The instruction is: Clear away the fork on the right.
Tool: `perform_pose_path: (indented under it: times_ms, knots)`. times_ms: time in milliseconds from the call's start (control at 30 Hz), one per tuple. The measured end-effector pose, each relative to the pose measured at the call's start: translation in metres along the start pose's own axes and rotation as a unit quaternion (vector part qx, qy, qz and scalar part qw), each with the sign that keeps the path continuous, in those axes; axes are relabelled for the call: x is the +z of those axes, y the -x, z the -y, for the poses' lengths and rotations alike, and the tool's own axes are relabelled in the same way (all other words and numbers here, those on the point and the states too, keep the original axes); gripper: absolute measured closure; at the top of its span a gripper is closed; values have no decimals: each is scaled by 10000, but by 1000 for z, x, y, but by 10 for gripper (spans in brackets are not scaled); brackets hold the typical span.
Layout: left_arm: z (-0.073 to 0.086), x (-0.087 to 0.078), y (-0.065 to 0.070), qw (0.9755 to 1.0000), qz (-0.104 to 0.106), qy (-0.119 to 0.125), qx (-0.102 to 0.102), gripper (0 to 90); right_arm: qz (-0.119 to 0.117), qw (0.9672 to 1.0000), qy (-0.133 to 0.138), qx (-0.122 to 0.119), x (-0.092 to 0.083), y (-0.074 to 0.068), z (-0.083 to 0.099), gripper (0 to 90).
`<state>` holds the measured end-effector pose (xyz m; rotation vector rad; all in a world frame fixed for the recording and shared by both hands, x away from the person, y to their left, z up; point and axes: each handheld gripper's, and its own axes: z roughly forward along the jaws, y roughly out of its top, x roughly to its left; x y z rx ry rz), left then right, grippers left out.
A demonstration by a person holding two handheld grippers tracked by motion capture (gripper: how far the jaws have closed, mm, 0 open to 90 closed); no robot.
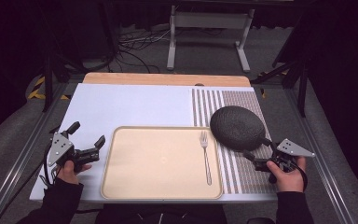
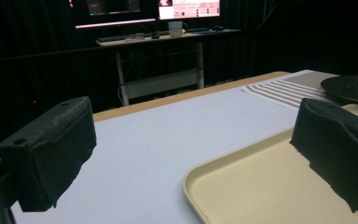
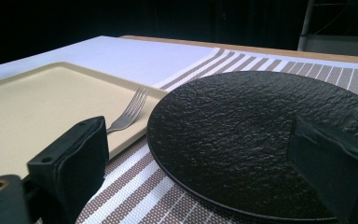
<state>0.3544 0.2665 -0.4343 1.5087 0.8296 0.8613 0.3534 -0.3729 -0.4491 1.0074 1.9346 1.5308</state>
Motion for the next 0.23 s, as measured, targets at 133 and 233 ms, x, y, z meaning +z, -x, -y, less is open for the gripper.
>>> perform_pose_path:
  times_ms: [133, 233]
  knots:
    - [0, 0, 0, 10000, 19, -2, -2, 6, -9, 10000, -7, -7, 0, 0, 0, 62]
    - [0, 0, 0, 10000, 24, -2, -9, 5, -27, 10000, 13, 1, 0, 0, -1, 62]
